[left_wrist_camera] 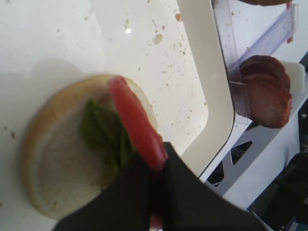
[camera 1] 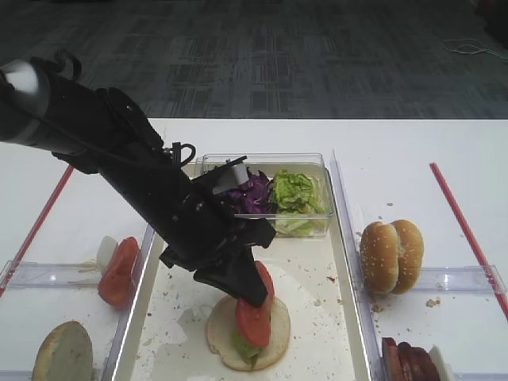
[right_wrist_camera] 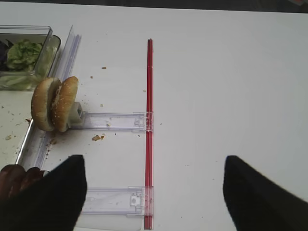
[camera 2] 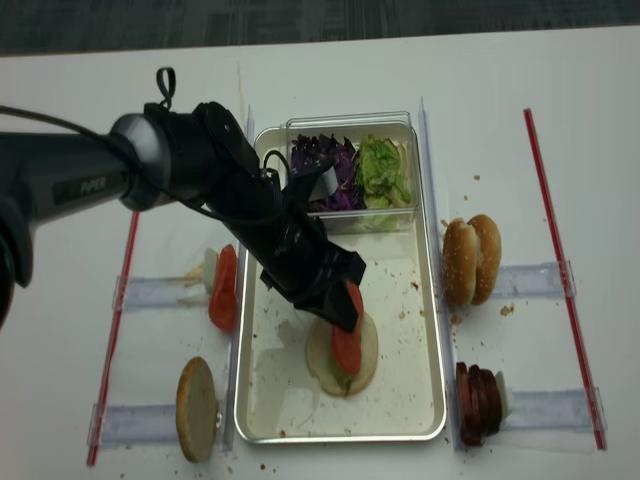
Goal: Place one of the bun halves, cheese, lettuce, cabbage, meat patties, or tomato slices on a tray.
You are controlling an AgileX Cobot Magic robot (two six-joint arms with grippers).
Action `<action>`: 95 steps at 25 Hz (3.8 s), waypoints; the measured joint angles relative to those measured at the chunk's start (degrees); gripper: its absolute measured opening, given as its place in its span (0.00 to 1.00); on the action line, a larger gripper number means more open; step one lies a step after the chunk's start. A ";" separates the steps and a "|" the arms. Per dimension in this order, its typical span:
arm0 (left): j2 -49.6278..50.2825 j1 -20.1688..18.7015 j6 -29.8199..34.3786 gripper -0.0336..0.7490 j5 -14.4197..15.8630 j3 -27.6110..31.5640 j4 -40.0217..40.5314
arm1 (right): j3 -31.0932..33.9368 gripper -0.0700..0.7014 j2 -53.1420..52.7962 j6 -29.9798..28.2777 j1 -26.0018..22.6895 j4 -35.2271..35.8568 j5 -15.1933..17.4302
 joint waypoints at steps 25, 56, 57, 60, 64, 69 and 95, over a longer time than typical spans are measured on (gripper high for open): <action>0.12 0.00 -5.37 0.13 1.45 0.00 3.86 | 0.00 0.88 0.00 0.21 0.00 0.00 0.00; 0.12 0.00 -7.68 0.65 -1.11 0.00 7.22 | 0.00 0.88 0.00 0.21 0.00 0.00 0.00; 0.12 0.00 -7.68 0.65 -1.20 0.00 7.35 | 0.00 0.88 0.00 0.21 0.00 0.00 0.00; 0.12 0.35 -7.77 0.65 -1.33 0.00 7.85 | 0.00 0.88 0.00 0.21 0.00 0.00 0.00; 0.12 1.12 -7.77 0.65 -1.33 0.00 8.12 | 0.00 0.88 0.00 0.21 0.00 0.00 0.00; 0.00 1.17 -7.81 0.65 -1.33 0.00 8.11 | 0.00 0.88 0.00 0.21 0.00 0.00 0.00; -23.19 1.17 -11.17 0.65 3.59 -2.47 11.90 | 0.00 0.88 0.00 0.02 0.00 0.00 0.00</action>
